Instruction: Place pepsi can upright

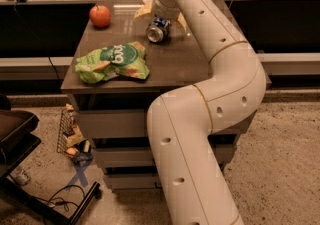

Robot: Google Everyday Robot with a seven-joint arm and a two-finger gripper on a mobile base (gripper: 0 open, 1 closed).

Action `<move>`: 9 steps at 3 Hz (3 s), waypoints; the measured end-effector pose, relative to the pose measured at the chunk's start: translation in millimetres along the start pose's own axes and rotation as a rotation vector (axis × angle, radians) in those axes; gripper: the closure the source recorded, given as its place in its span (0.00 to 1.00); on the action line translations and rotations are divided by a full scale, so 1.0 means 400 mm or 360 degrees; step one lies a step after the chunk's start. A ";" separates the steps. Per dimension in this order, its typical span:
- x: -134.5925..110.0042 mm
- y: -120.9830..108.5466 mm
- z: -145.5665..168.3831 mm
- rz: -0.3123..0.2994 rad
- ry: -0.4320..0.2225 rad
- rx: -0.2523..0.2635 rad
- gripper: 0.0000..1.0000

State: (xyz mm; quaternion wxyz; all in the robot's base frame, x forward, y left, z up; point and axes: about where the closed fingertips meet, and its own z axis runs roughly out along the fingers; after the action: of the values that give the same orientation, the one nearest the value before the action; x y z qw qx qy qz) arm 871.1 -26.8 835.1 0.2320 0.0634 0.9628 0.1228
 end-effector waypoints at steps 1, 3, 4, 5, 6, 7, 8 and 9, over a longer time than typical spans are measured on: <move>0.003 -0.001 0.008 0.0000 0.0006 0.0000 0.25; 0.005 0.001 0.016 -0.0001 0.0015 0.0002 0.78; 0.007 0.001 0.016 -0.0001 0.0016 0.0002 1.00; 0.007 0.001 0.016 -0.0001 0.0016 0.0003 1.00; 0.007 0.001 0.015 -0.0001 0.0016 0.0002 1.00; 0.007 0.001 0.013 -0.0001 0.0016 0.0002 1.00; 0.007 0.002 0.013 -0.0001 0.0016 0.0002 1.00; 0.006 0.002 0.012 -0.0003 0.0014 0.0001 1.00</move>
Offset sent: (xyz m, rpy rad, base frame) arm 0.0005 0.0005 -0.0030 0.0004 0.0034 0.0009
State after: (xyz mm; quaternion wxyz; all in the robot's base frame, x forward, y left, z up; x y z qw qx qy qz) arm 871.1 -24.7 829.9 0.2278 0.0621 0.9640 0.1225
